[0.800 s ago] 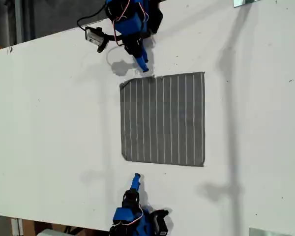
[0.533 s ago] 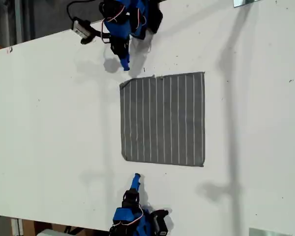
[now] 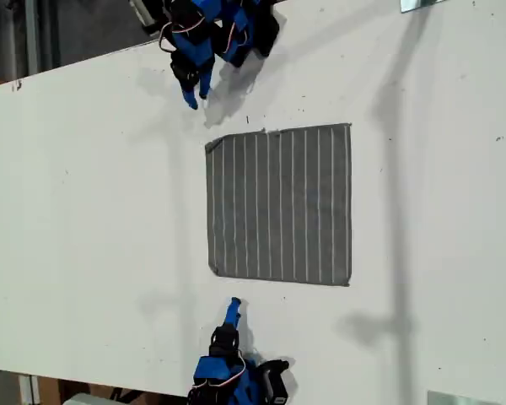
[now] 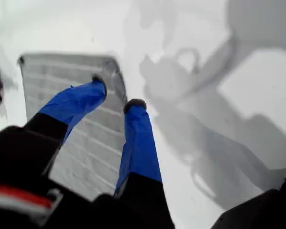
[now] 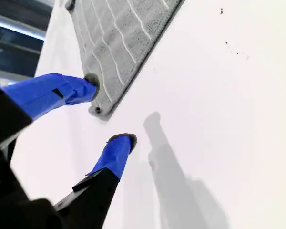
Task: Grasp corners of a square towel and fold twice.
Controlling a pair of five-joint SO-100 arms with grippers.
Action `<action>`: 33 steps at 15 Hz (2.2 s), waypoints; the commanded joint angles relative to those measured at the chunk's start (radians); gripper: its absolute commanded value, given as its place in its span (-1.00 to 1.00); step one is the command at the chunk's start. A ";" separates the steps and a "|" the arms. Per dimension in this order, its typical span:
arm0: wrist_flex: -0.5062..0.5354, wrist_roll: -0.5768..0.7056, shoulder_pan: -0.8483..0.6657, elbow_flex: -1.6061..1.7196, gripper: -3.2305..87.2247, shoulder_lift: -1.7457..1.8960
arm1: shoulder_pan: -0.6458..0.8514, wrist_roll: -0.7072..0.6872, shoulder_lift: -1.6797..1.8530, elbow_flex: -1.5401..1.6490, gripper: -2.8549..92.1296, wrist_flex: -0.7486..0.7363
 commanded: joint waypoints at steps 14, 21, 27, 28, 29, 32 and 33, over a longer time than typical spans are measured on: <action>-0.028 -0.551 0.121 -0.011 -0.20 0.008 | -0.583 0.051 -0.002 -0.051 -0.44 0.000; -0.018 -0.472 0.202 -0.152 -0.36 0.005 | -0.646 -0.184 -1.066 -0.707 -0.35 -0.140; 0.187 -0.574 0.359 -0.726 -0.38 -0.653 | -0.916 -0.018 -1.404 -0.828 -0.37 -0.236; 0.175 -0.586 0.390 -0.802 -0.38 -0.762 | -0.969 0.025 -1.401 -0.836 -0.37 -0.216; 0.124 -0.627 0.442 -0.818 -0.37 -0.844 | -1.035 0.074 -1.407 -0.854 -0.37 -0.199; -0.138 -0.753 0.561 -0.644 -0.31 -0.950 | -1.275 0.258 -1.519 -0.868 -0.37 -0.225; -0.192 -0.795 0.584 -0.594 -0.31 -0.945 | -1.328 0.293 -1.559 -0.884 -0.36 -0.273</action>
